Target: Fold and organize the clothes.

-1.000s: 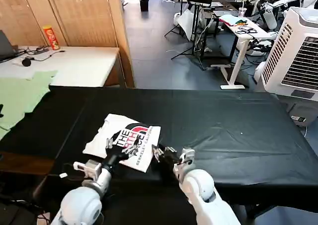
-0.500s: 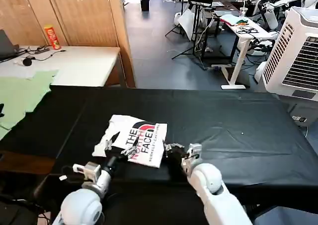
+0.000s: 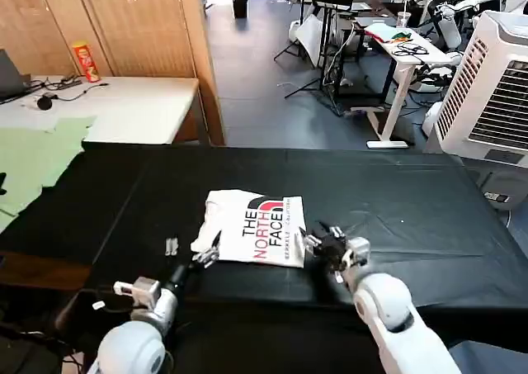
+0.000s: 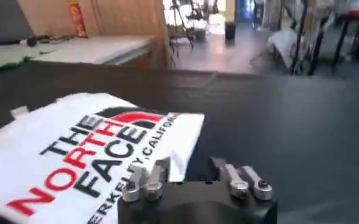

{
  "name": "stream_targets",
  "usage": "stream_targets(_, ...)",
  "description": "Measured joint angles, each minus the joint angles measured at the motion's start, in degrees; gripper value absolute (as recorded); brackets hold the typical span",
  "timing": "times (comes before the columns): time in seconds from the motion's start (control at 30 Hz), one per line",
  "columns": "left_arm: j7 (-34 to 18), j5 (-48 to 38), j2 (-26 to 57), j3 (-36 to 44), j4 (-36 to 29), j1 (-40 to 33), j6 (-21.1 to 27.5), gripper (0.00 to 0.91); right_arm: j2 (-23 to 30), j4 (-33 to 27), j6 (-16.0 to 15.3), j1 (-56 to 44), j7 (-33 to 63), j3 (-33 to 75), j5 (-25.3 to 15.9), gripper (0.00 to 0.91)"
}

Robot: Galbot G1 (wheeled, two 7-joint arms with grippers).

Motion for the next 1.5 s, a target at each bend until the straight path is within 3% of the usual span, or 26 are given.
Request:
stream_targets(0.47, -2.6, 0.5, 2.2, -2.9, -3.2, 6.3, -4.1, 0.878, 1.5, 13.4, 17.8, -22.1, 6.7, 7.1, -11.0, 0.878)
stream_targets(0.73, -4.1, 1.2, 2.2, -6.7, -6.1, 15.9, -8.7, 0.878, 3.3, 17.9, 23.9, -33.0, 9.8, 11.2, -14.3, 0.878)
stream_targets(0.93, -4.4, 0.4, 2.3, -10.0, -8.1, 23.5, -9.5, 0.878, 4.2, 19.9, 25.5, -39.4, 10.8, 11.6, -15.3, 0.878)
stream_targets(1.07, -5.0, 0.5, 2.0, -11.1, -9.0, 27.0, -9.0, 0.878, 4.8, 21.4, 23.6, -43.1, 12.5, 10.8, -14.3, 0.878)
stream_targets(1.17, -5.4, 0.4, 1.7, -11.6, -9.6, 28.2, -8.5, 0.878, 5.1, 22.5, 21.7, -45.3, 14.3, 9.9, -13.5, 0.878)
stream_targets(1.5, -5.9, 0.2, 1.0, -12.0, -9.9, 27.9, -9.2, 0.878, 5.1, 21.2, 21.3, -46.2, 14.3, 7.4, -14.0, 0.878)
